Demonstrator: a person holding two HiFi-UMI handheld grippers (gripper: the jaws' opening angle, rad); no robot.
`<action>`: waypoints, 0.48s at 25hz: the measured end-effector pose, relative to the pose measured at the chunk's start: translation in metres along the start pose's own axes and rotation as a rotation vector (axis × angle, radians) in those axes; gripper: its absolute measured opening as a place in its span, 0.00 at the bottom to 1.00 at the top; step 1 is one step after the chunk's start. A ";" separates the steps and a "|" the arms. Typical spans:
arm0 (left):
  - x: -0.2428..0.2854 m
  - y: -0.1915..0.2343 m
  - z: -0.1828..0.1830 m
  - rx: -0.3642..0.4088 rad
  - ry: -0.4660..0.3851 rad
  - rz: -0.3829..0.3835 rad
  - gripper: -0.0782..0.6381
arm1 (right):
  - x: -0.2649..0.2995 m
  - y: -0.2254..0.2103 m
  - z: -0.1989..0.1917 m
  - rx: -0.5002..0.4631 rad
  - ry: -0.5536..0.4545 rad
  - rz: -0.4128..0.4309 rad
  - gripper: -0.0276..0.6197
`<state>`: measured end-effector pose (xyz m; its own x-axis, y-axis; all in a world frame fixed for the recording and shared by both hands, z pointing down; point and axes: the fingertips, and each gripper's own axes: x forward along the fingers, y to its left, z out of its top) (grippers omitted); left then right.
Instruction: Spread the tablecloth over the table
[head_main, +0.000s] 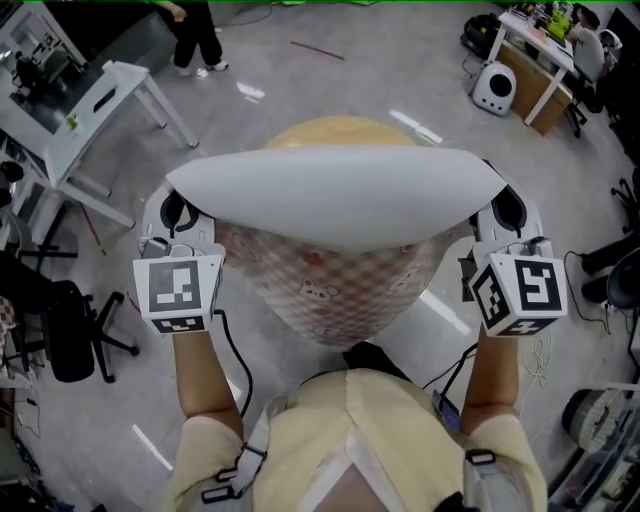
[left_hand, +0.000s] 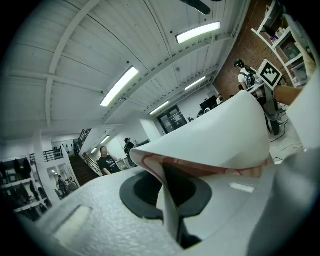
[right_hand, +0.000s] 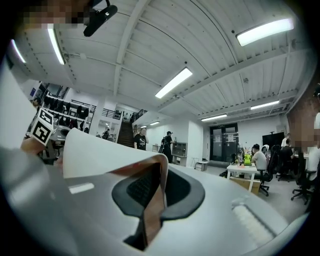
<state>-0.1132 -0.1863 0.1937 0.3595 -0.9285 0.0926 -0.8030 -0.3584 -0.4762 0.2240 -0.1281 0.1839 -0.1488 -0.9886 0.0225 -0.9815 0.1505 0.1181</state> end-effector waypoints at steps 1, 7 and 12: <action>0.013 0.001 0.001 0.007 0.009 -0.001 0.12 | 0.012 -0.006 -0.001 -0.005 0.004 0.005 0.06; 0.082 -0.004 -0.001 0.064 0.061 -0.023 0.12 | 0.070 -0.041 -0.019 -0.002 0.048 0.007 0.06; 0.126 0.003 -0.010 0.065 0.097 -0.057 0.12 | 0.112 -0.053 -0.025 0.041 0.061 -0.006 0.06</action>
<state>-0.0748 -0.3051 0.2127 0.3531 -0.9132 0.2035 -0.7491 -0.4063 -0.5233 0.2621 -0.2462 0.2055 -0.1366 -0.9872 0.0826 -0.9867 0.1430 0.0775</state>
